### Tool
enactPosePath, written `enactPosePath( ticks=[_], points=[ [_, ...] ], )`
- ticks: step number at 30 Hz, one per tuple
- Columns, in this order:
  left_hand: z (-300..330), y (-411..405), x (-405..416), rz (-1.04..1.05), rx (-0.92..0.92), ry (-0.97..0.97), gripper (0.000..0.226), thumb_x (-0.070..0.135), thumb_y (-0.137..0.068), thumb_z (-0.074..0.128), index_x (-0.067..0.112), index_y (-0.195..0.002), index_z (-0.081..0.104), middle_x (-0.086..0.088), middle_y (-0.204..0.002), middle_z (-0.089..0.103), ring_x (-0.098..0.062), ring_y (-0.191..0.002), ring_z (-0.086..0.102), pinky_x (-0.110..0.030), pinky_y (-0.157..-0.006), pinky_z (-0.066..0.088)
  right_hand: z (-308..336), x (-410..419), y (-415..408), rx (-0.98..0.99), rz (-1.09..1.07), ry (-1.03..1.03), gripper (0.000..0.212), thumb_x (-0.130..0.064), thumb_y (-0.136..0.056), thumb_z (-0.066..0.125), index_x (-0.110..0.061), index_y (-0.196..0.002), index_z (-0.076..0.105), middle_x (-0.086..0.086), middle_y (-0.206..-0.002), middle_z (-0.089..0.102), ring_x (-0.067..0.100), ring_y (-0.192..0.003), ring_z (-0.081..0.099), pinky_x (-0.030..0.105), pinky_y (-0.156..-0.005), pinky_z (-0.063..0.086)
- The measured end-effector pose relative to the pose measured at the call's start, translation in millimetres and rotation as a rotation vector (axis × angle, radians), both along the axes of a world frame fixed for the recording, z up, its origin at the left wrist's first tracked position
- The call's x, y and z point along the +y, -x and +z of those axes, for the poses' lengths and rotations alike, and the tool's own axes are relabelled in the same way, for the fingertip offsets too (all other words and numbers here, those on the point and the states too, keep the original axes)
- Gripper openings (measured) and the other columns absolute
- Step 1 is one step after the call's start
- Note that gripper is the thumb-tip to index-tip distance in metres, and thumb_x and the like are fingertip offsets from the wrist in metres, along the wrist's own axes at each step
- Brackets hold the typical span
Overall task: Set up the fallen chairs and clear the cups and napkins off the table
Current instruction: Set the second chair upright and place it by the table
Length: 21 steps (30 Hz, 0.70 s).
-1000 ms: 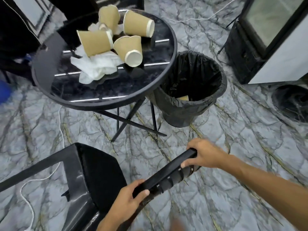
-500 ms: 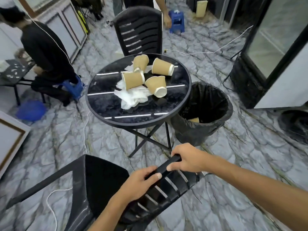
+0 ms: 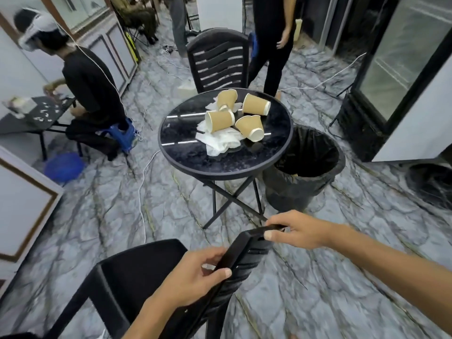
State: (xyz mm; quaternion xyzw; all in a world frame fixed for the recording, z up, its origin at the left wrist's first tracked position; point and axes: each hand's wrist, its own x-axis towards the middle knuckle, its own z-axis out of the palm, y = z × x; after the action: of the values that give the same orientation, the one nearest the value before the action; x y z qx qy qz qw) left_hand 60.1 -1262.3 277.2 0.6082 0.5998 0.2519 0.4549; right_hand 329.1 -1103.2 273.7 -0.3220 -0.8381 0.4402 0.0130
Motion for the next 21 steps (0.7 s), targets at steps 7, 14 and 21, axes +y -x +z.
enactPosePath(
  ticks=[7, 14, 21],
  points=[
    [20, 28, -51, 0.125, 0.012, -0.041, 0.032, 0.018, -0.092, 0.072, 0.028, -0.123, 0.070, 0.016, -0.109, 0.076, -0.005, -0.107, 0.070, -0.036, -0.096, 0.056, 27, -39, 38, 0.032, 0.101, -0.155, 0.073, -0.075, -0.091, 0.039, -0.006, -0.096, 0.062, 0.015, -0.087, 0.061, 0.029, -0.078, 0.057, 0.045, -0.072, 0.049],
    [60, -9, -48, 0.195, 0.048, -0.177, 0.011, 0.042, -0.092, 0.069, 0.039, -0.101, 0.074, 0.021, -0.081, 0.073, -0.002, -0.075, 0.067, -0.020, -0.070, 0.051, 47, -75, 64, 0.025, 0.260, -0.198, 0.047, -0.056, -0.099, 0.048, -0.011, -0.089, 0.060, 0.009, -0.080, 0.059, 0.024, -0.072, 0.056, 0.042, -0.069, 0.048],
    [69, -18, -51, 0.275, 0.099, -0.109, 0.014, 0.036, -0.086, 0.076, 0.041, -0.099, 0.079, 0.019, -0.074, 0.074, -0.003, -0.068, 0.067, -0.014, -0.064, 0.046, 38, -58, 44, 0.066, 0.289, -0.092, 0.044, -0.057, -0.101, 0.044, -0.019, -0.104, 0.066, 0.007, -0.087, 0.064, 0.024, -0.078, 0.059, 0.041, -0.072, 0.048]
  ],
)
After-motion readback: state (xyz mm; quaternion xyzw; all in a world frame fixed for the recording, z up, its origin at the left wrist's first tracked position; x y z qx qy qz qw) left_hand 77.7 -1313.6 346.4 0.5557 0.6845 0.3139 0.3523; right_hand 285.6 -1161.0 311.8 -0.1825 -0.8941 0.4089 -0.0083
